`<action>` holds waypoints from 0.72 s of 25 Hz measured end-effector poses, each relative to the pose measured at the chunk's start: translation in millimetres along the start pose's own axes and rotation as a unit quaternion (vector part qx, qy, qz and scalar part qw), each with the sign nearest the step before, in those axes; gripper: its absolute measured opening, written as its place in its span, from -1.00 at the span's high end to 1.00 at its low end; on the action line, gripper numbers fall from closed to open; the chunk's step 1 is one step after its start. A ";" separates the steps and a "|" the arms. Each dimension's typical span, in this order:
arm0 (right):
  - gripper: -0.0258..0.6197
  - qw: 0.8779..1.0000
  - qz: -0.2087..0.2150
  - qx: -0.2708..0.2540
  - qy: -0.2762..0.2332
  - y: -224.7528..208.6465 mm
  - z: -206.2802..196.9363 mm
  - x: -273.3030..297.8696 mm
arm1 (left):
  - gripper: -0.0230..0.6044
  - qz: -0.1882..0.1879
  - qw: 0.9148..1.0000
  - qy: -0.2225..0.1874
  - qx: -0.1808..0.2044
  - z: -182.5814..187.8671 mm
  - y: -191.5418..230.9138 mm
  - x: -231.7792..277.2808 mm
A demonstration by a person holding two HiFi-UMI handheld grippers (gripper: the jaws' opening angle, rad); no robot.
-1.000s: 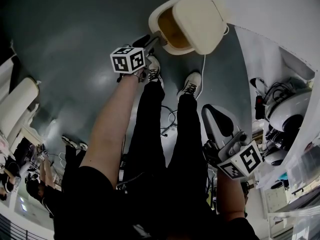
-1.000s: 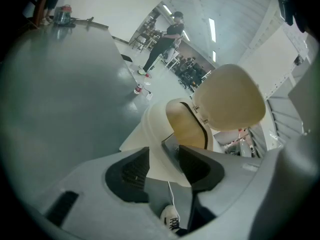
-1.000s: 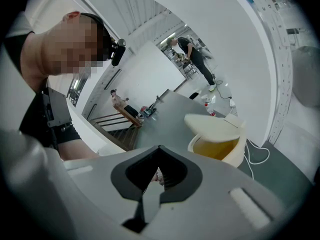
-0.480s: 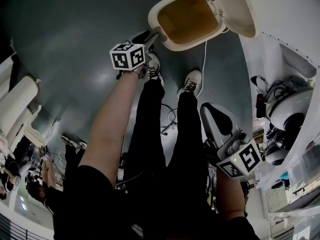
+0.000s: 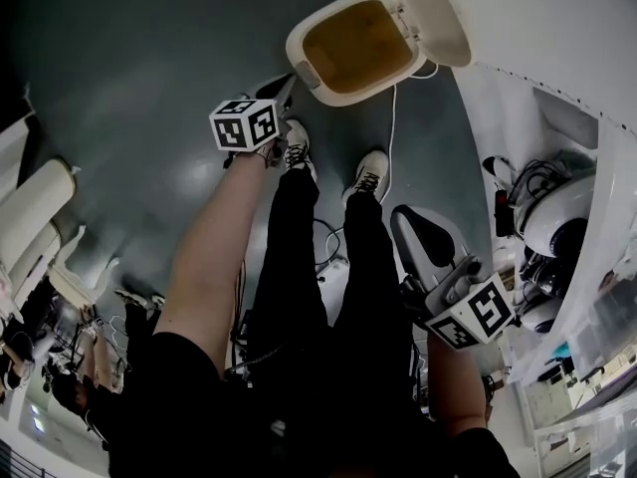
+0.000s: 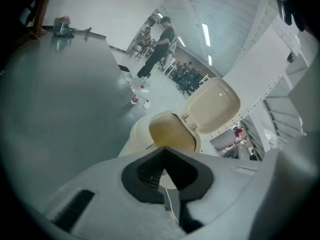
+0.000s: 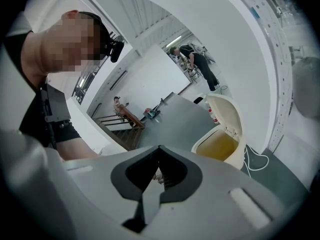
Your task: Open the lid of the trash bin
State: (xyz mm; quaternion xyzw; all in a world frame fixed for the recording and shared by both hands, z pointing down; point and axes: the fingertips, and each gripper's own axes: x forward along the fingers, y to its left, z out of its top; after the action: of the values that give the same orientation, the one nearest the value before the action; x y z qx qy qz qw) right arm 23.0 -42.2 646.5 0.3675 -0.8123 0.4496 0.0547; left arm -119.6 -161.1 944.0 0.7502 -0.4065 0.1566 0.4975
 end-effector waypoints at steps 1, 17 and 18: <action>0.90 1.000 0.003 -0.005 0.000 3.9 3.4 -3.2 | 0.92 -0.008 1.000 -0.007 0.003 6.6 -9.5 -8.1; 0.89 0.989 0.057 -0.128 -0.048 102.3 122.5 -71.0 | 0.92 -0.180 0.966 -0.115 0.148 143.0 -275.1 -229.3; 0.89 0.988 0.060 -0.134 -0.054 108.2 129.6 -75.4 | 0.92 -0.183 0.963 -0.122 0.154 150.3 -288.2 -243.6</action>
State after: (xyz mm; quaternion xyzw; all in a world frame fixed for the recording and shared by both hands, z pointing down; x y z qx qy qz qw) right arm 39.0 -65.5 463.8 0.3316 -0.8876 0.3181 0.0323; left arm -75.5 -131.5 541.4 0.8927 -0.2905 0.0312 0.3430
